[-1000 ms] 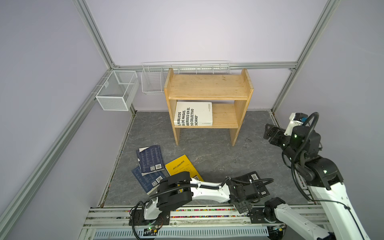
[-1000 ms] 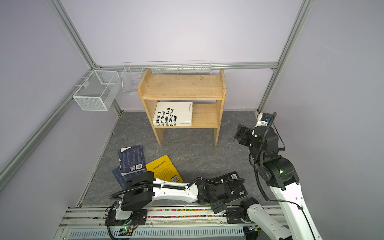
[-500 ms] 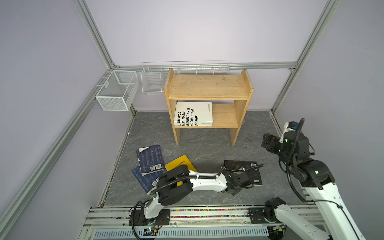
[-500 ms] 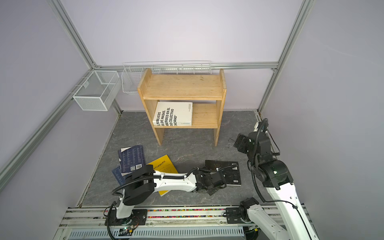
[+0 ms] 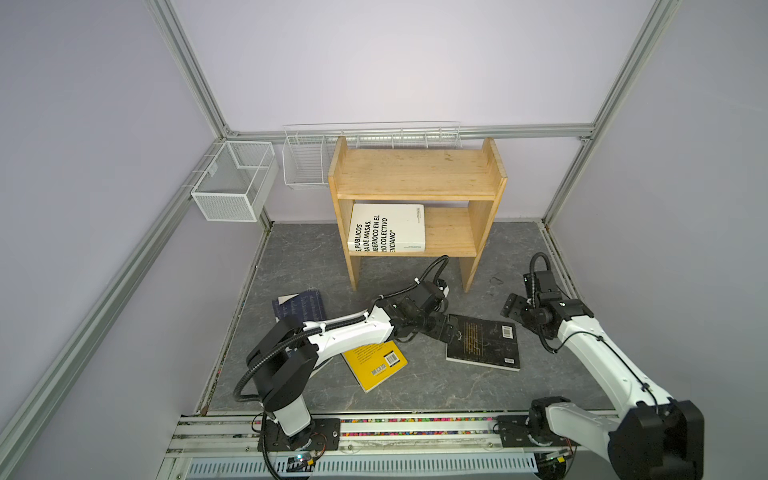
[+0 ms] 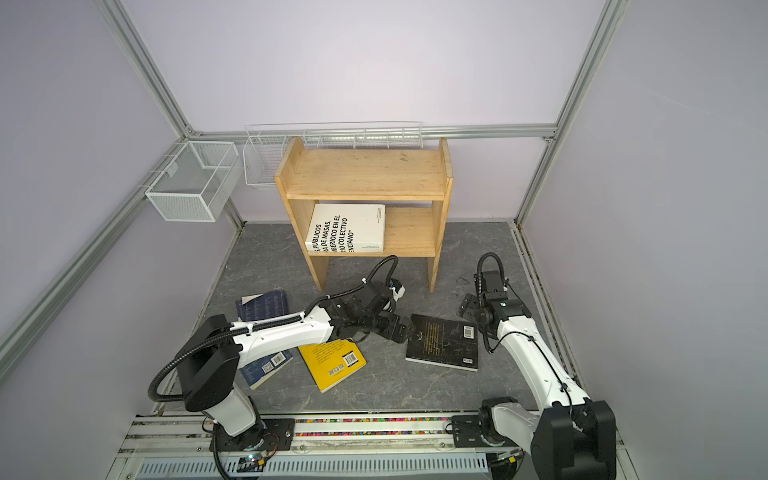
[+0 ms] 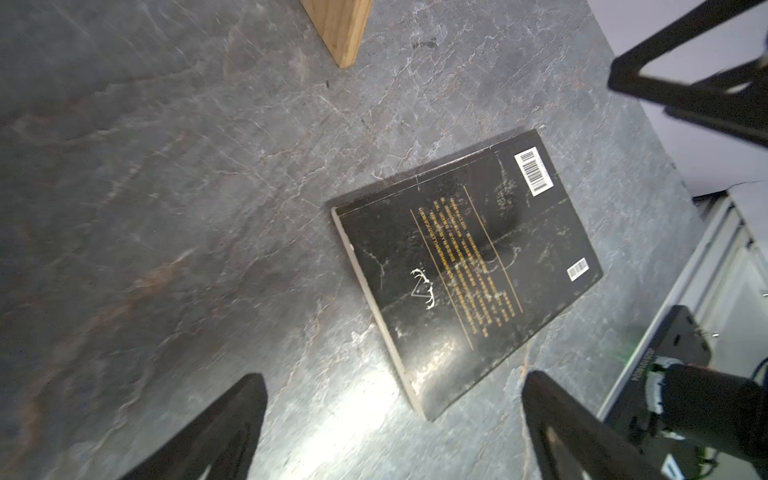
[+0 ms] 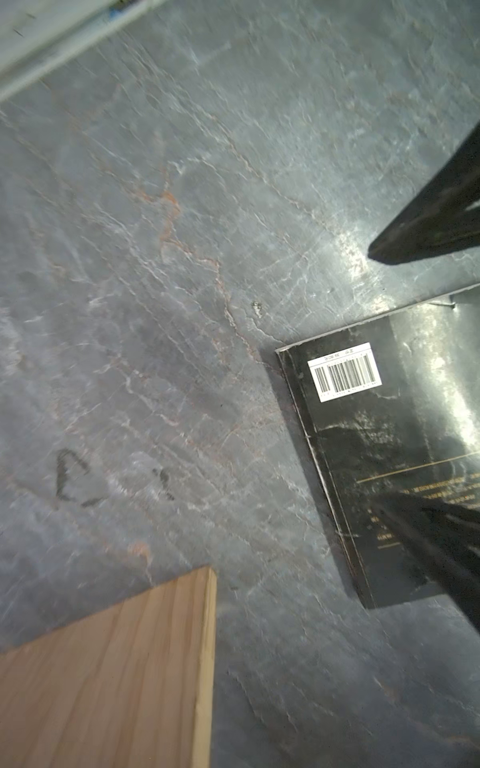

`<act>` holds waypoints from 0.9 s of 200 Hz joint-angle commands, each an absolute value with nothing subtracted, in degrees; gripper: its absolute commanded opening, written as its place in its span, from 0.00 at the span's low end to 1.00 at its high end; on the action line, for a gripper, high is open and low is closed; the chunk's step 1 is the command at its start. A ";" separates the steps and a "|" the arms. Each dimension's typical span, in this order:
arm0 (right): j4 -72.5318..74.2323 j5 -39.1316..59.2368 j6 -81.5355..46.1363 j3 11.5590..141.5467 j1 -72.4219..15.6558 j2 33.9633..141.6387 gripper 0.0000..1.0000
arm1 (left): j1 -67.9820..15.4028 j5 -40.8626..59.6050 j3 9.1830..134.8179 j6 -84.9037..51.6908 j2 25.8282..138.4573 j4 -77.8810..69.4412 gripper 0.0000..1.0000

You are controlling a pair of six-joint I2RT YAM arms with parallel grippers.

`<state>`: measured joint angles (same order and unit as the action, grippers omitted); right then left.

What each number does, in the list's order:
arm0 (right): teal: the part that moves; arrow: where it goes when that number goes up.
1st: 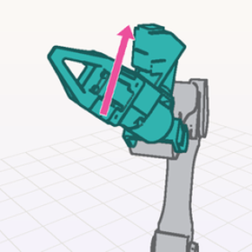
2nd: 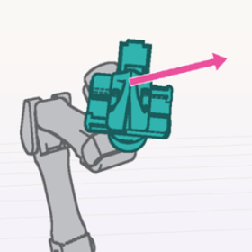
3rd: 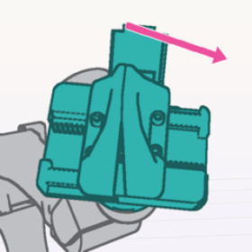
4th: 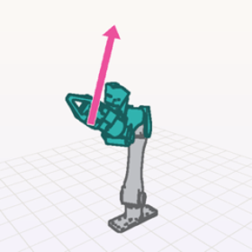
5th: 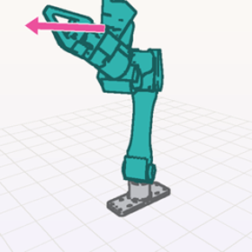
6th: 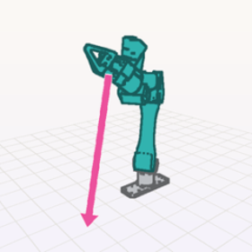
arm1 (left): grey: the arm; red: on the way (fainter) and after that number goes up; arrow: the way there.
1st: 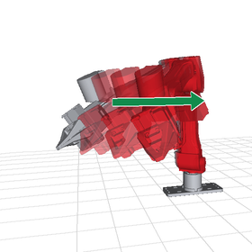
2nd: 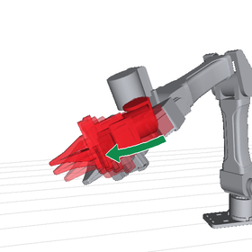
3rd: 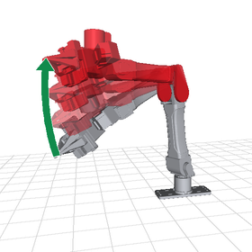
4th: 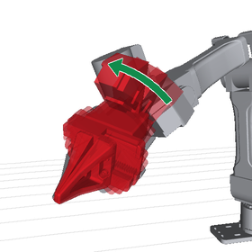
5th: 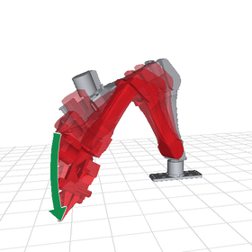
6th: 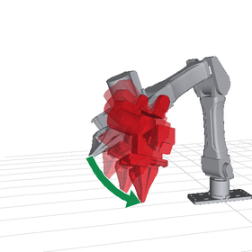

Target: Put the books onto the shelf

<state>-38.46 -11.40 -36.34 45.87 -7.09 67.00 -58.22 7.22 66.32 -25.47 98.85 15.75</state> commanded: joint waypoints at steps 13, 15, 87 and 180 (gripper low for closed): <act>-35.56 -9.24 -39.58 44.60 -6.64 70.61 0.89 | -58.62 14.75 70.90 -30.05 106.93 15.14 0.89; -35.65 -9.30 -39.62 44.53 -6.60 70.83 0.89 | -58.62 14.65 71.10 -30.14 107.24 15.41 0.88; -25.11 0.72 -41.57 37.89 -6.70 80.61 0.97 | -58.89 14.84 72.46 -31.29 111.70 15.95 0.81; -17.36 7.47 -41.87 38.00 -17.21 83.85 0.90 | -61.25 16.18 73.18 -28.41 109.04 13.73 0.76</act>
<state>-21.45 -4.03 -39.57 39.35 -12.49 81.38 -58.72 14.48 73.84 -30.17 113.27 18.44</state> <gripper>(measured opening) 0.916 0.758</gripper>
